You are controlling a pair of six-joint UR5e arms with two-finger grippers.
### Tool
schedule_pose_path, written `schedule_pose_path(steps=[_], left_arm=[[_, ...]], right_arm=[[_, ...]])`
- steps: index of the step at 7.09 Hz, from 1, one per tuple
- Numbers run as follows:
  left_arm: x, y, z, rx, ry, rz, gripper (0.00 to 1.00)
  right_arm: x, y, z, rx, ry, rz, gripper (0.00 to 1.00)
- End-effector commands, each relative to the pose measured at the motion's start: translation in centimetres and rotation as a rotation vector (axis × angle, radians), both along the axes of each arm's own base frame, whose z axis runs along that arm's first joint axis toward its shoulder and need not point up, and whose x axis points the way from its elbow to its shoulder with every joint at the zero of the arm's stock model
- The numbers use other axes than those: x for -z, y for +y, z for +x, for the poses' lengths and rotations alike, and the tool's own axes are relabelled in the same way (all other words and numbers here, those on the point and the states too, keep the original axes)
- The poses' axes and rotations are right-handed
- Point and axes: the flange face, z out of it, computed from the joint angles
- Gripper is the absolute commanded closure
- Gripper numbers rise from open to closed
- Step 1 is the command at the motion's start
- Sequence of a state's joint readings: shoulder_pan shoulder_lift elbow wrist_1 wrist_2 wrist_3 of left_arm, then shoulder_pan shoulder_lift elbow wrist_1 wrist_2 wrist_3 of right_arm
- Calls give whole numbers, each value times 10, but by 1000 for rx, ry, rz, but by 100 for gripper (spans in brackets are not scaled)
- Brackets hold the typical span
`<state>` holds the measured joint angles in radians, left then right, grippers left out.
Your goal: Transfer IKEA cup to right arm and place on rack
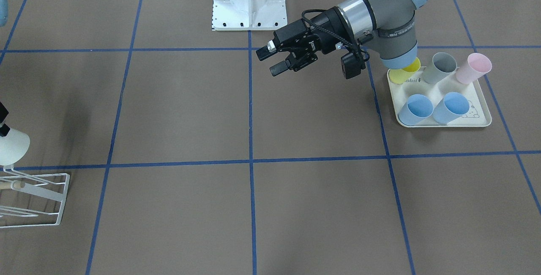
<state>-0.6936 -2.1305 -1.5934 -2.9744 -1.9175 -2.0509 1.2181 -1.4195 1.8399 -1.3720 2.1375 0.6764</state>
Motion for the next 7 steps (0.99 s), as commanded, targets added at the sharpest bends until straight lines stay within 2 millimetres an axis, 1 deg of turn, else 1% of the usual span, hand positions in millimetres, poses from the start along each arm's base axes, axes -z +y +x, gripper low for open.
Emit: schedule_pose_path(steps=[1,2,4,5,6,7], left_arm=[[0,0,0,-2,0,1,1],[0,0,0,0,0,0,1],[3,1,0,0,4,3,1],[3,0,-1,1,4,3,1],[4,1,-1,0,6,5,1],[5,1,-1,1,7,5,0]], right_arm=[[-13,-7,-2,-7,23,-12,100],[-4,-16,-5,-8,19,1,100],[-27,-22,-7,4,38,-26,100],[-33,-24,-8,12,43,-32,100],[-38,-24,-16,23,47,-43,100],[-41,-25,-28,36,48,-53,32]])
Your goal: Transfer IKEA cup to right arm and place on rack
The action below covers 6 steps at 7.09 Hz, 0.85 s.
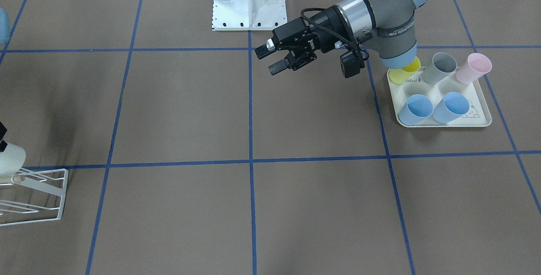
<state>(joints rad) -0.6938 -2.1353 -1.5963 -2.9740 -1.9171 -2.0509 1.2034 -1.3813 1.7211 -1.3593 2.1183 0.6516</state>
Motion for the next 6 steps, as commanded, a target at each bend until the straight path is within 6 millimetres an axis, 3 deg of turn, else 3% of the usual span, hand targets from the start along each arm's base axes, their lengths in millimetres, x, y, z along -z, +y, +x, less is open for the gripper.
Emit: schedule_pose_path(steps=[1,3,4,5,6], left_arm=[[2,0,-1,2,2,1,0],[0,-2,-5,8,-1,2,1],[-26,-14,-31,43,-58,35,1],[-69,-27,-66,75,-180,153,0],[-127,-31,-106,135,-318,267,0]], right_arm=[[7,-8,-15,10,-8,-2,0],[9,-8,-15,11,-11,2,0],[17,-6,-15,15,-23,11,0],[28,-1,-16,25,-58,12,0],[38,4,-26,-9,-100,-35,0]])
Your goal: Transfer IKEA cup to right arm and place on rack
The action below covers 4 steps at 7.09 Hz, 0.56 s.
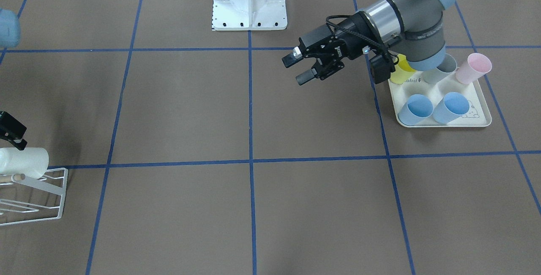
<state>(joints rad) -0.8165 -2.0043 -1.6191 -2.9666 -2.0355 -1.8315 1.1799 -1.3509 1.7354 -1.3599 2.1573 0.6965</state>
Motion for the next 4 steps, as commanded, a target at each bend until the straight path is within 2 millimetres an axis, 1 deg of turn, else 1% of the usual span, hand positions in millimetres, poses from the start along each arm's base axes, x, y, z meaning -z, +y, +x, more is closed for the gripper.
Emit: schedule_pose_path(steps=[1,2,3,4], left_arm=[[-101,-12,-83,110,-260,221,0],[-151,-7,-117,163,-388,315,0],[-207,10,-146,184,-536,416,0],[-246,21,-166,173,-661,458,0]], right_arm=[[33,19,-29,-34,-77,-55,0],[38,26,-41,-40,-86,-75,0],[35,27,-47,-33,-81,-79,0],[27,30,-50,-29,-68,-86,0]])
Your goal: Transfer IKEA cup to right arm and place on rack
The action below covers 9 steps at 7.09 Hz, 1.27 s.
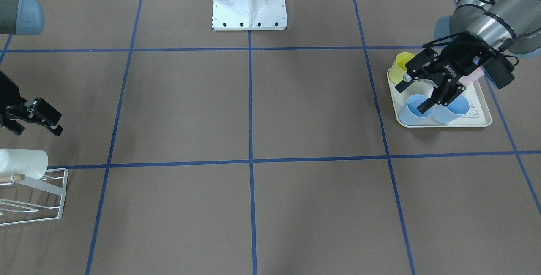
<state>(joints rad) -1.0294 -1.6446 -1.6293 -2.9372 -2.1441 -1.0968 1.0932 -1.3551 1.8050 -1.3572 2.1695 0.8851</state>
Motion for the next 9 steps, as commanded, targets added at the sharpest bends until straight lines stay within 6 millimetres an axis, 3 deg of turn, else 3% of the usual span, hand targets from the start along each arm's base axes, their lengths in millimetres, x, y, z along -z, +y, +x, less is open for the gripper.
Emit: schedule_pose_path(steps=[1,2,3,4,5,7,9], left_arm=[[-86,21,-48,12,-290,107,0],[-96,2,-80,23,-443,132,0],[-124,2,-87,2,-583,141,0],[-126,4,-90,32,-614,131,0],[-126,-3,-82,28,-604,44,1],[-146,-7,-62,-22,-620,-38,11],[-156,5,-53,-162,-562,-120,11]], right_arm=[[-8,5,-10,2,25,-4,0],[-7,6,-13,2,29,0,0],[-6,6,-13,2,28,1,0],[-6,6,-13,0,29,5,0],[-6,6,-13,3,29,6,0],[-6,7,-16,5,29,4,0],[-4,8,-15,3,27,4,0]])
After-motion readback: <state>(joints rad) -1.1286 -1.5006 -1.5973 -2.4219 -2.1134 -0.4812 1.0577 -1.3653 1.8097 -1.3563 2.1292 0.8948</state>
